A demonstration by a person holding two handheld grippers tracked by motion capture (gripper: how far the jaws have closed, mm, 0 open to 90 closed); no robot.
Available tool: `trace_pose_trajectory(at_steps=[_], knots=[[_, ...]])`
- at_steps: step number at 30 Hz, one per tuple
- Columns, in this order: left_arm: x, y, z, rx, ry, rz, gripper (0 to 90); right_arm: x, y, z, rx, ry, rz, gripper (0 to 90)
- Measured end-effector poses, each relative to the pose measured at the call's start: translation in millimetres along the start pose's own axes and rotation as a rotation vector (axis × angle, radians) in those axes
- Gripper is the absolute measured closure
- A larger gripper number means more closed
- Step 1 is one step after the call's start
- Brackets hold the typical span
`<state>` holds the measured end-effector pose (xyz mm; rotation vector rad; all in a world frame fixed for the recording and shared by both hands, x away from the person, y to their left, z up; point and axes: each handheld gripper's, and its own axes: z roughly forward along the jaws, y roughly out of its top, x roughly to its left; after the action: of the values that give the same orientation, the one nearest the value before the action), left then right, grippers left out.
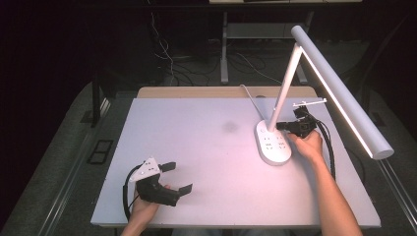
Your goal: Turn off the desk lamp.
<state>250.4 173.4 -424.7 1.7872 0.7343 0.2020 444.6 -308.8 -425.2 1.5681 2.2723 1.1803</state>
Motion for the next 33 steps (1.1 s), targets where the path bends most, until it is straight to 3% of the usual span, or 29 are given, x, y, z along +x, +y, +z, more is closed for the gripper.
trace_pose_trajectory(at_steps=[27, 33], knots=[[0.6, -0.1, 0.2, 0.000, 0.000, -0.001, 0.0, -1.2, -1.7, -1.3, -0.001, 0.020, 0.042, 90.0], [1.0, -0.1, -0.6, -0.003, 0.005, -0.003, 0.0, 0.1, -1.0, -2.7, 0.002, 0.007, 0.025, 90.0]])
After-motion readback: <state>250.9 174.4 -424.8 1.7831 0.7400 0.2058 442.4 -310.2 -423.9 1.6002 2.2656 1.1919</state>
